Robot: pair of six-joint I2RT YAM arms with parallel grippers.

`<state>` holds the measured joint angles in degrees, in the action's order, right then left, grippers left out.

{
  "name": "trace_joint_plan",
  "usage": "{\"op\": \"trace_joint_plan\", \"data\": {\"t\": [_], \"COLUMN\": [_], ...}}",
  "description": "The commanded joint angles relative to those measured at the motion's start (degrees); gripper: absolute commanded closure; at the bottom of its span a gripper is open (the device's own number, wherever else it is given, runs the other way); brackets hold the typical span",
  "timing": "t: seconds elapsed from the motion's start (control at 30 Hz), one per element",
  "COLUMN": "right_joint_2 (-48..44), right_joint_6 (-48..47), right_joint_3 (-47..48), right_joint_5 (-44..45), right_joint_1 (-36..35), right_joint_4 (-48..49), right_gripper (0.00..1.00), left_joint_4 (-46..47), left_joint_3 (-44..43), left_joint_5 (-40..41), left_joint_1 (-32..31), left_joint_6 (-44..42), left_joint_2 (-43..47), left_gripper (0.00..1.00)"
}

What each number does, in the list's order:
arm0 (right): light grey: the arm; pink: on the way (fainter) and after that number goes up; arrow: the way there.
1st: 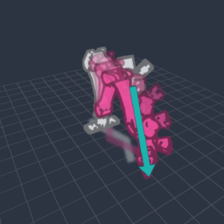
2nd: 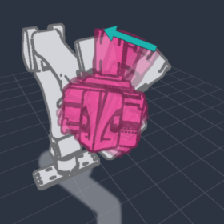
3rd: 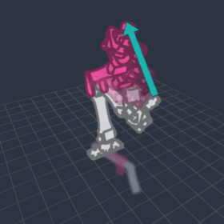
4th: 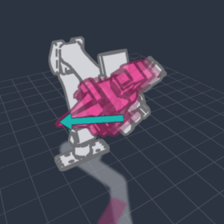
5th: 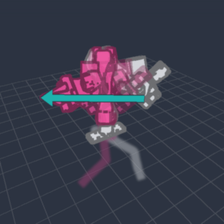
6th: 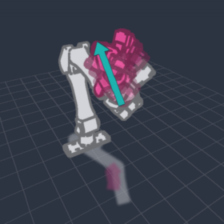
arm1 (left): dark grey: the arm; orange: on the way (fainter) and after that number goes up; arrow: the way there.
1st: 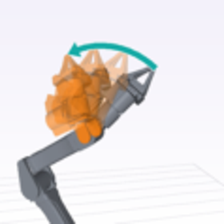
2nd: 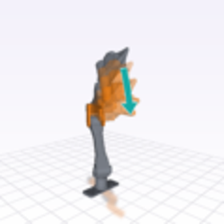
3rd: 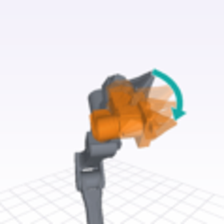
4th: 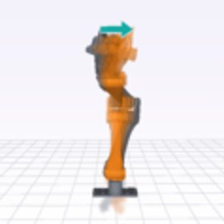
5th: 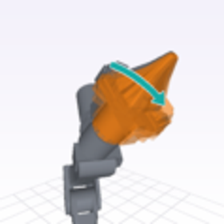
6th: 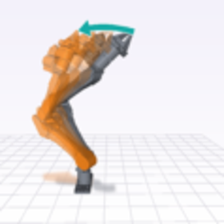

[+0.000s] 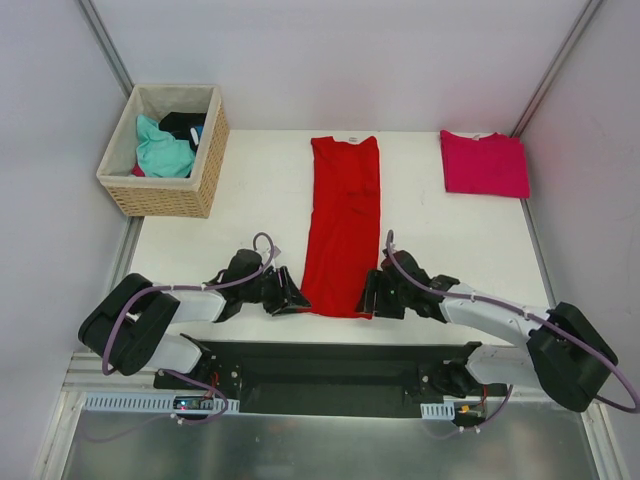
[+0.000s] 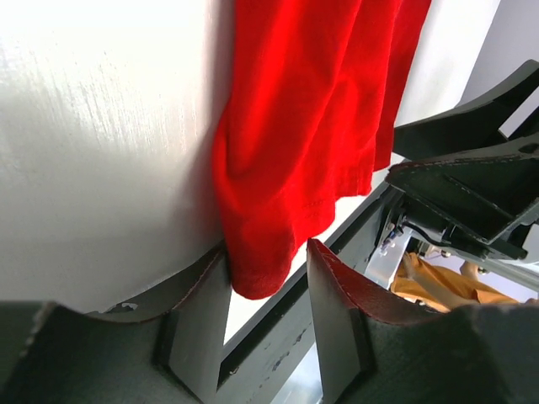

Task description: Fold and stack the t-shirts

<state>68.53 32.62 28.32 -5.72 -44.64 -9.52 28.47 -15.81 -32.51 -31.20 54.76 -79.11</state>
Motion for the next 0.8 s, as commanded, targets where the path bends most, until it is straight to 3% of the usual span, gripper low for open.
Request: {"op": "trace_joint_plan", "data": {"t": [0.0, 0.07, 0.1, 0.33, 0.47, 0.53, 0.6, 0.67, 0.77], "right_joint_2": [2.92, 3.45, 3.45, 3.10, 2.92, 2.75, 2.31, 2.13, 2.13], "right_joint_6": [2.18, 2.36, 2.45, 2.45, 2.53, 2.27, 2.10, 1.83, 1.57], "right_joint_3": [0.95, 1.04, 1.04, 1.04, 1.13, 1.39, 1.57, 1.92, 2.27], "right_joint_5": [2.37, 2.55, 2.64, 2.99, 3.78, 3.87, 4.04, 4.75, 5.01], "right_joint_1": [-1.94, -2.46, -2.55, -2.73, -2.82, -2.82, -3.08, -3.26, -3.43], "right_joint_4": [-1.20, -1.20, -1.20, -1.82, -2.52, -3.05, -3.31, -3.93, -4.28], "right_gripper": [0.44, 0.52, 0.60, 0.80, 0.98, 0.99, 0.99, 0.99, 0.99], "left_joint_4": [-3.42, -3.42, -3.42, -3.33, -3.33, -3.33, -3.33, -3.33, -3.59], "left_joint_3": [2.28, 2.45, 2.45, 2.54, 2.63, 2.54, 2.28, 1.84, 1.31], "left_joint_5": [2.19, 2.19, 2.19, 2.28, 2.45, 2.45, 2.10, 2.01, 2.28], "left_joint_1": [-0.79, -0.79, -0.79, -0.79, -0.79, -0.79, -0.79, -0.88, -0.88], "left_joint_6": [-1.41, -1.33, -1.41, -1.41, -1.41, -1.59, -1.85, -2.12, -2.20], "left_joint_2": [-0.26, -0.08, -0.08, -0.61, -0.52, -0.52, -0.61, -0.78, -0.96], "left_gripper": [0.59, 0.60, 0.60, 0.63, 0.70, 0.86, 0.89, 1.00, 1.00]}}
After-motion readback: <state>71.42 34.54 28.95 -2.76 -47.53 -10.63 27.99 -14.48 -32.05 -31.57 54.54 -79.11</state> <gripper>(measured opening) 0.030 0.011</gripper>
